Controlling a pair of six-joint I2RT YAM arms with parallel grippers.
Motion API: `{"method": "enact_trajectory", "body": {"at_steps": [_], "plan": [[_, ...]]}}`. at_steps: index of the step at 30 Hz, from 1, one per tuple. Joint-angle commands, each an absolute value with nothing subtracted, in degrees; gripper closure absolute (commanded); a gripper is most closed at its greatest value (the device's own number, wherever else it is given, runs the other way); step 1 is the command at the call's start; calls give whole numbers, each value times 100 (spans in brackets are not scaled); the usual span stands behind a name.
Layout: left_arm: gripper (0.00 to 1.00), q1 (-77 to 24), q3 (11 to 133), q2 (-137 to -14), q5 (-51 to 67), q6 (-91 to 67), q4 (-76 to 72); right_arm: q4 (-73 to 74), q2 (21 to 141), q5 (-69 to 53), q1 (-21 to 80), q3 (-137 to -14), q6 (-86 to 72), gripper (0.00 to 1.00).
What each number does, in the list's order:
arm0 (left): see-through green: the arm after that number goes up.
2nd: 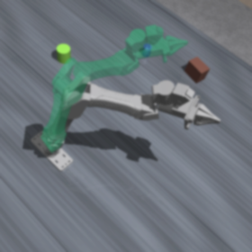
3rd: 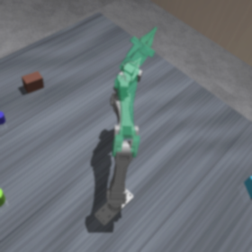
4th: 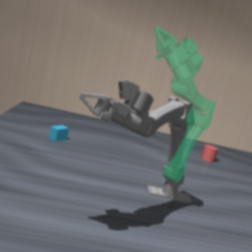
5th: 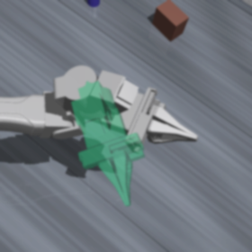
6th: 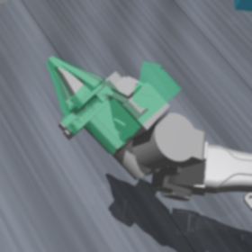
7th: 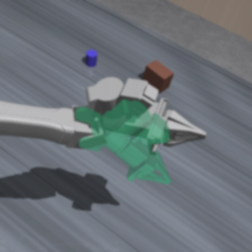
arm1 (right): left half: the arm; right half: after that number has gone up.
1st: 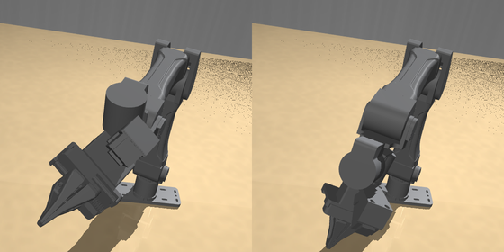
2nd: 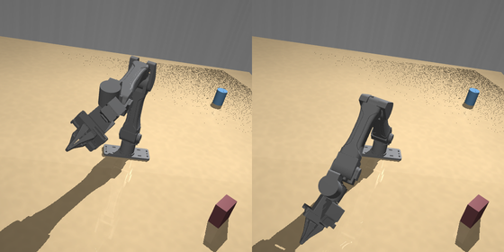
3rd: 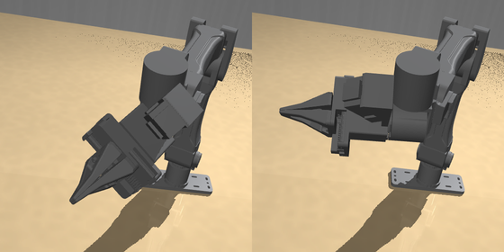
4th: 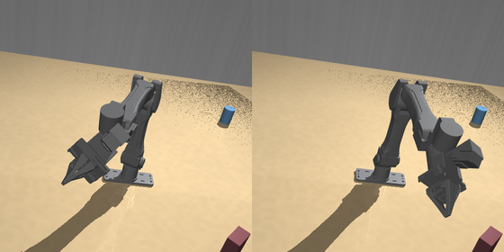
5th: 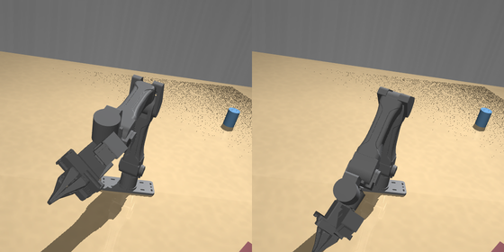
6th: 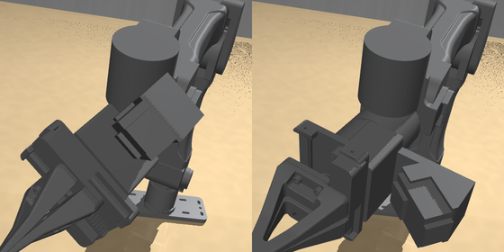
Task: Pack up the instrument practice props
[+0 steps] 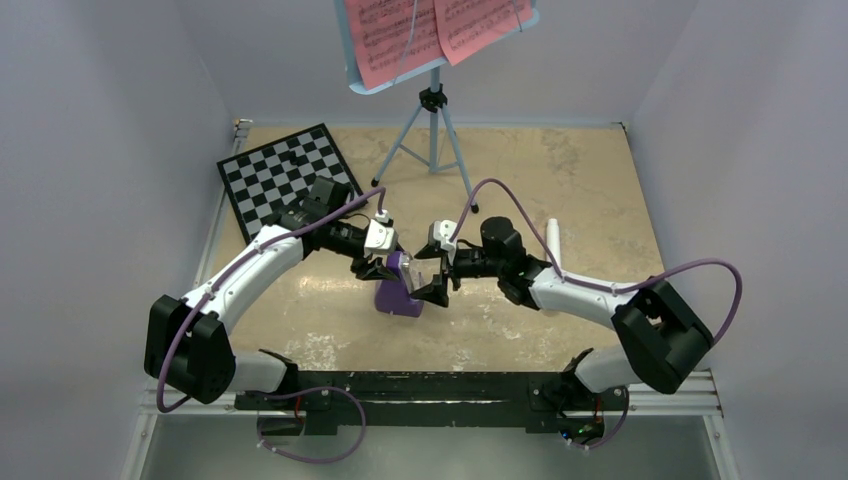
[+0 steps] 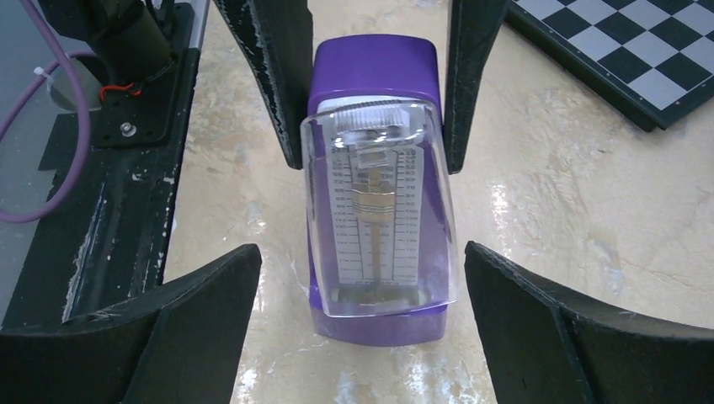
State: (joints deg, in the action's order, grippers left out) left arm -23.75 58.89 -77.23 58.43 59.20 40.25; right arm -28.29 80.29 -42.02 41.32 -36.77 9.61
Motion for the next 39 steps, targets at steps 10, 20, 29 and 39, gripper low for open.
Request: {"method": "enact_trajectory", "body": {"at_steps": [10, 20, 29, 39], "plan": [[100, -2399, 5654, -7912, 5388, 6345, 4271, -2863, 8313, -4467, 4007, -4221, 946, 16], [100, -2399, 5609, -7882, 5390, 6328, 4288, -2668, 8437, -4692, 4008, -4319, 1017, 33], [100, -2399, 5604, -7901, 5405, 6182, 4231, -2442, 8589, -4639, 4032, -4495, 1115, 62], [100, -2399, 5543, -7902, 5445, 5850, 4114, -3683, 8471, -4292, 4090, -3903, 799, 100]]}}
